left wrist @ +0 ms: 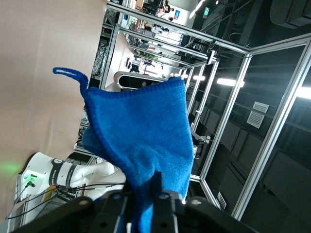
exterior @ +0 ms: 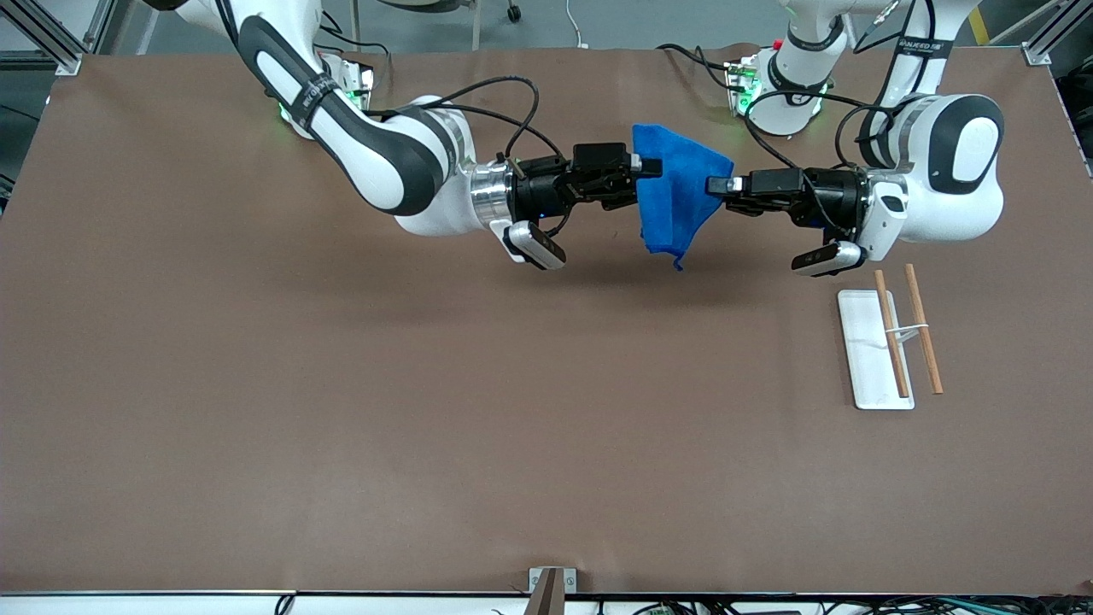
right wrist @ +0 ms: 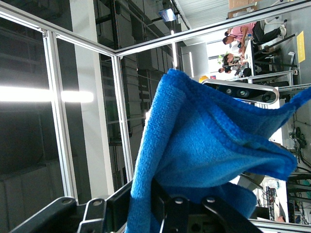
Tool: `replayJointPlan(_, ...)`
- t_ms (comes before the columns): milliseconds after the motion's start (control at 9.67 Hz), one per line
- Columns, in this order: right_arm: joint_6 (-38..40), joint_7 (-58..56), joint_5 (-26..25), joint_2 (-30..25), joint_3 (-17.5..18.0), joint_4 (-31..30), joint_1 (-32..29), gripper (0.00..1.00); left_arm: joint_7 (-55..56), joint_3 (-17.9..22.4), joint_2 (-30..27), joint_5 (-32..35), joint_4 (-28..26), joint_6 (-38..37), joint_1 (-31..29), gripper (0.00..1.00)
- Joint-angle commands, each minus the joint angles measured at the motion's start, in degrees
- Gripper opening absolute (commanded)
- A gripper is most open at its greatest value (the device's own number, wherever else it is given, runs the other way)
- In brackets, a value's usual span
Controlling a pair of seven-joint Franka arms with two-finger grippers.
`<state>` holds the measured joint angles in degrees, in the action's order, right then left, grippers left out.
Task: Right arm passes towel to left arm to hang
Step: 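Grasp the hanging towel with the left gripper beside the right gripper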
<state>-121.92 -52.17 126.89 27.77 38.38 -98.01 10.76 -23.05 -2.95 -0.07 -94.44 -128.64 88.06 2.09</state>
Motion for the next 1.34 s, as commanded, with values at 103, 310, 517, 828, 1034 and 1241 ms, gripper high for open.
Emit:
replayJointPlan(103,0.45,-1.54,1.78,0.53,0.29,0.54,0.14,0.0,-2.09,-0.39,2.01,0.48,1.28,2.46,-0.16,0.0)
replayJointPlan(310,0.45,-1.54,1.78,0.53,0.29,0.54,0.14,0.0,-2.09,-0.21,2.36,0.66,2.08,2.55,-0.16,0.0)
replayJointPlan(517,0.45,-1.28,1.7,0.53,0.29,0.54,0.14,0.05,-2.09,-0.21,2.36,4.5,3.21,2.56,-0.25,0.0)
replayJointPlan(828,0.1,-1.89,1.17,0.53,0.2,0.19,-0.3,1.0,-2.09,-0.13,2.27,6.46,3.75,2.56,-0.42,0.0)
replayJointPlan(1034,-0.08,-1.8,1.08,0.53,0.2,0.1,-0.48,1.0,-2.0,0.14,2.36,8.99,4.97,2.56,-0.95,0.0)
replayJointPlan(1241,-0.95,-1.36,-1.09,0.09,-0.06,-1.03,-2.4,1.0,-2.09,0.49,2.36,16.79,6.55,2.56,-2.79,0.0)
